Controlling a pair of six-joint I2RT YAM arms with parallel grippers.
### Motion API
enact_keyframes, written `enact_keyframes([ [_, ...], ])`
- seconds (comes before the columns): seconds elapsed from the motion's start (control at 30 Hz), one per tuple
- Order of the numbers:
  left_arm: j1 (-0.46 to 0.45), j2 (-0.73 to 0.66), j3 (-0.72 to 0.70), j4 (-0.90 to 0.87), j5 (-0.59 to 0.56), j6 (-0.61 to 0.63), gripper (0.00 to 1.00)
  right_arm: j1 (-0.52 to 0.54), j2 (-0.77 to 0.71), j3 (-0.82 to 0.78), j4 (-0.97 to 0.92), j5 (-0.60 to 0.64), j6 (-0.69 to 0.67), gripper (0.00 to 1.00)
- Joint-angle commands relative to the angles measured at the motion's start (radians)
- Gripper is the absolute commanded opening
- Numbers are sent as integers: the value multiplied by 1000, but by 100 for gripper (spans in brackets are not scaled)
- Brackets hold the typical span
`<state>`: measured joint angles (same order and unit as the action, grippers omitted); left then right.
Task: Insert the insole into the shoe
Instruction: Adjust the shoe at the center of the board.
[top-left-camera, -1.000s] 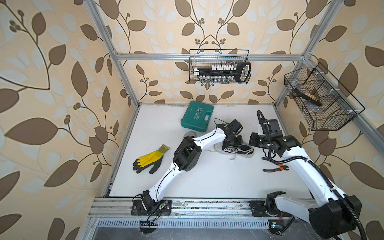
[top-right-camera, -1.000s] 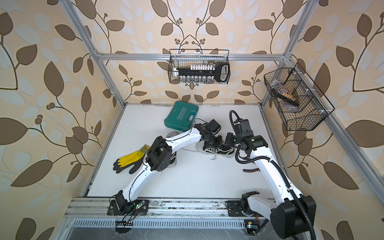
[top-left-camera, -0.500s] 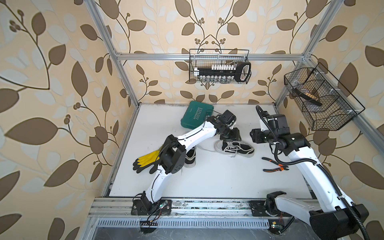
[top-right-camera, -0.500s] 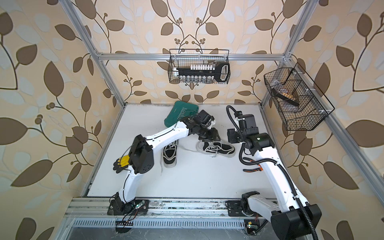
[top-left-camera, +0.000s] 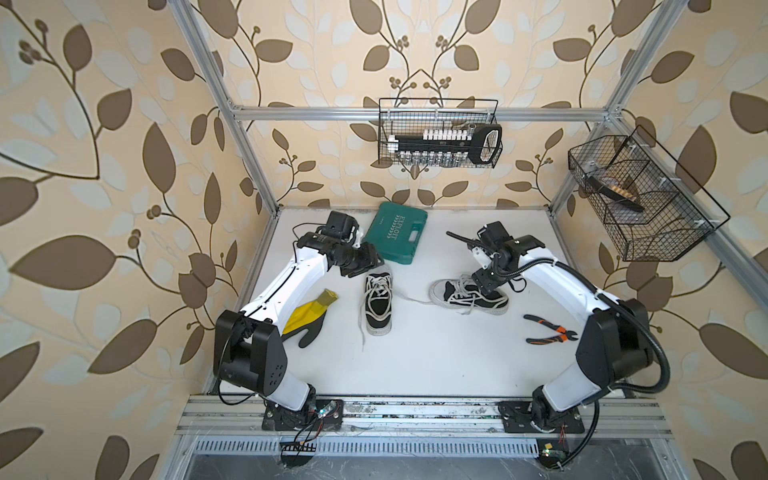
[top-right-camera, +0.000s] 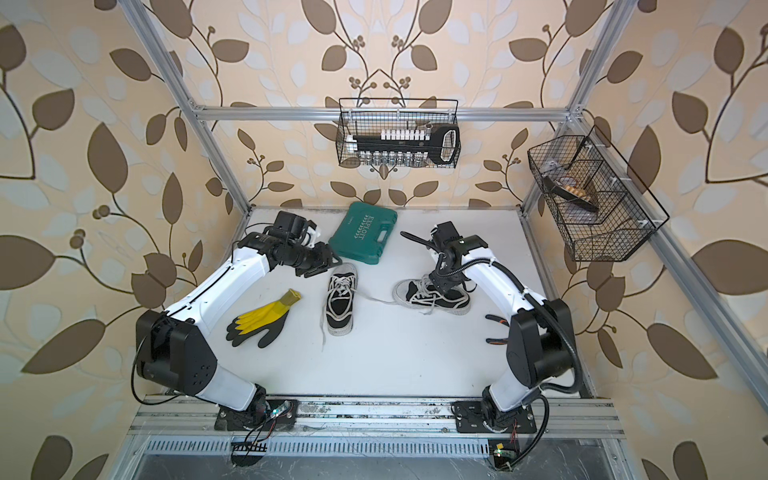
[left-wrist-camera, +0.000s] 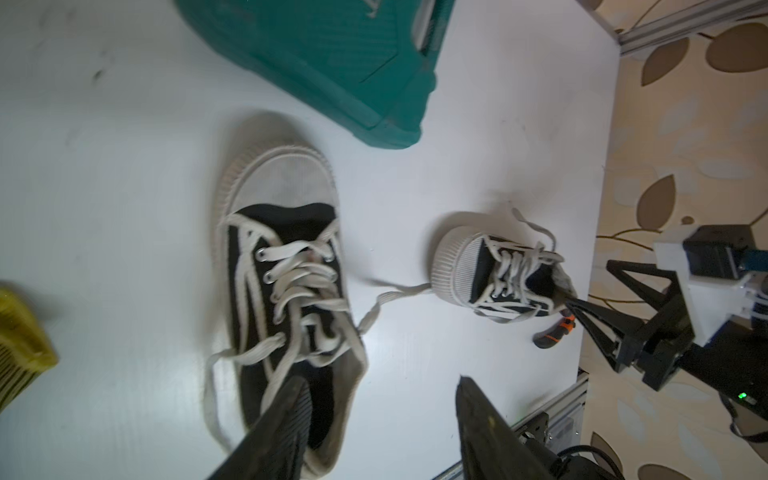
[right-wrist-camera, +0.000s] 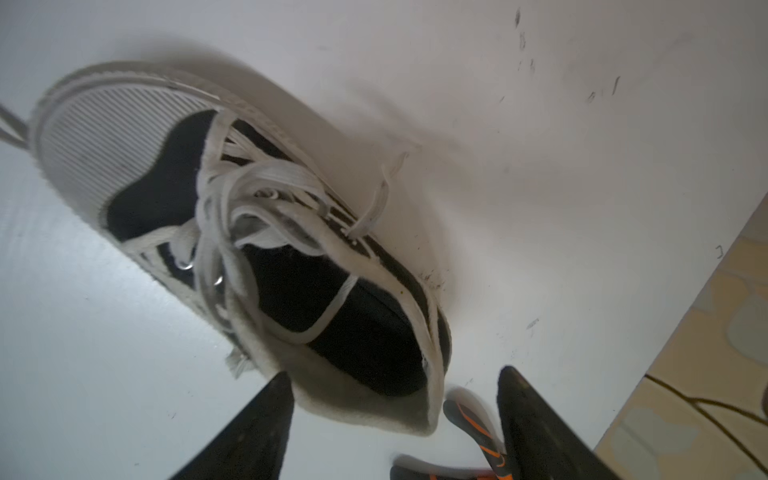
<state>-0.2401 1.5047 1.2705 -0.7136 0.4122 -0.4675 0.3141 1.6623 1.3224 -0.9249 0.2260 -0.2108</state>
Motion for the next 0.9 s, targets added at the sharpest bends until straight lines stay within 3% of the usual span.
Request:
enact_keyframes([
  [0.0,34,-55,-58,-20,34,66,58,2,83,54,2,55,-66,75],
  [0.17,65,-110,-144,3,49,71,58,1,208,119,-5,19,-81,69],
  [0.27,65,-101,-190,31,77,74,58,5,222,106,-5,-42,-78,58],
  [0.6,65,-27,-258,108,123,79,59,48,134,52,-87,-153,11,0],
  [0.73,65,-3,-267,134,141,78,61,63,95,53,-144,-243,127,0],
  [0.87,65,22,-263,148,142,87,64,64,100,59,-184,-322,340,0],
])
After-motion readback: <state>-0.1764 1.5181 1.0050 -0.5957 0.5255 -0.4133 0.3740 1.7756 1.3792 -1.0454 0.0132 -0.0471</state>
